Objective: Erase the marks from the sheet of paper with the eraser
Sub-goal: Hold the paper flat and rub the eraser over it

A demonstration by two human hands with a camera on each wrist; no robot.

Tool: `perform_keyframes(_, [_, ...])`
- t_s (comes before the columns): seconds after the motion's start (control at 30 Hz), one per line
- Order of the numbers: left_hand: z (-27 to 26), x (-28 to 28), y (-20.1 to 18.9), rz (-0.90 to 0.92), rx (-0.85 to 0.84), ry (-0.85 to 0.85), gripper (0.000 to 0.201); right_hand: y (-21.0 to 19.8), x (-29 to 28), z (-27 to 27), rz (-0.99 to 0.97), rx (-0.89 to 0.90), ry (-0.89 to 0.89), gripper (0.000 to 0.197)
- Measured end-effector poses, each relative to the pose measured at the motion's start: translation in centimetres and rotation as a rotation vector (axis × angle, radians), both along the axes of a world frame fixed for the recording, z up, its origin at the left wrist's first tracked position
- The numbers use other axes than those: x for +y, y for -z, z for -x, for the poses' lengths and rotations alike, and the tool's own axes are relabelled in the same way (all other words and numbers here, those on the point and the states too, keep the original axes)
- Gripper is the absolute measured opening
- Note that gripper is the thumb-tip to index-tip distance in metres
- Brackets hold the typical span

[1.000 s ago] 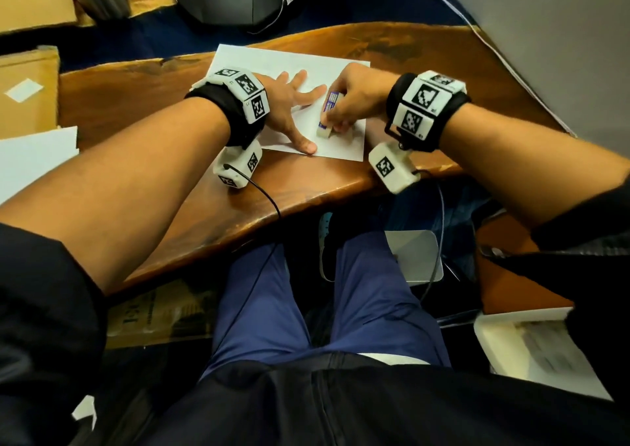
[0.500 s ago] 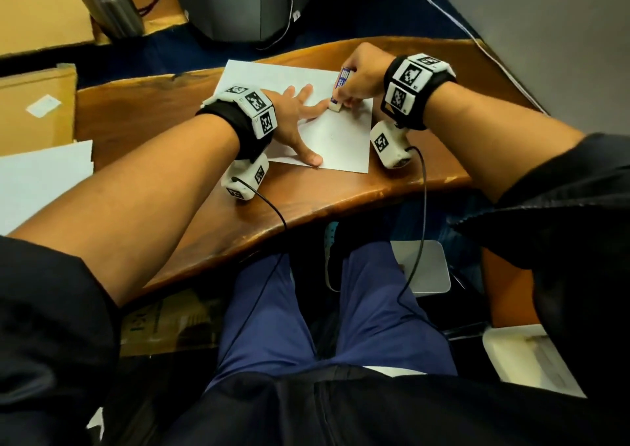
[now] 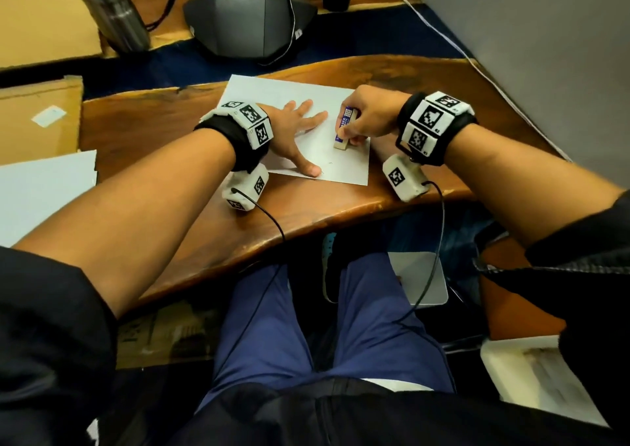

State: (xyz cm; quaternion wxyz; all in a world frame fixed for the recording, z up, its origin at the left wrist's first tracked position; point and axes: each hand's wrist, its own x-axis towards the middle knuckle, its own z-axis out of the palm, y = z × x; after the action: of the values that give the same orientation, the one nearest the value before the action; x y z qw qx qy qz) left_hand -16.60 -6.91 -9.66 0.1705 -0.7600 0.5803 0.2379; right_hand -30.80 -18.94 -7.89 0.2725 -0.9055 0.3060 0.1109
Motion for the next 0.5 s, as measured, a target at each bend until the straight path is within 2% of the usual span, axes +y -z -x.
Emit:
perform_keyframes(0.3, [-0.5,1.8,0.6,0.049,0.020,-0.015,0.099,-0.3,-0.9,0.0,0.065,0.028,0.059,0.027])
perform_keyframes(0.5, [-0.1,2.0,0.4,0.073,-0.046,-0.045,0.102,-0.4,-0.9,0.4,0.172,-0.066,0.125,0.031])
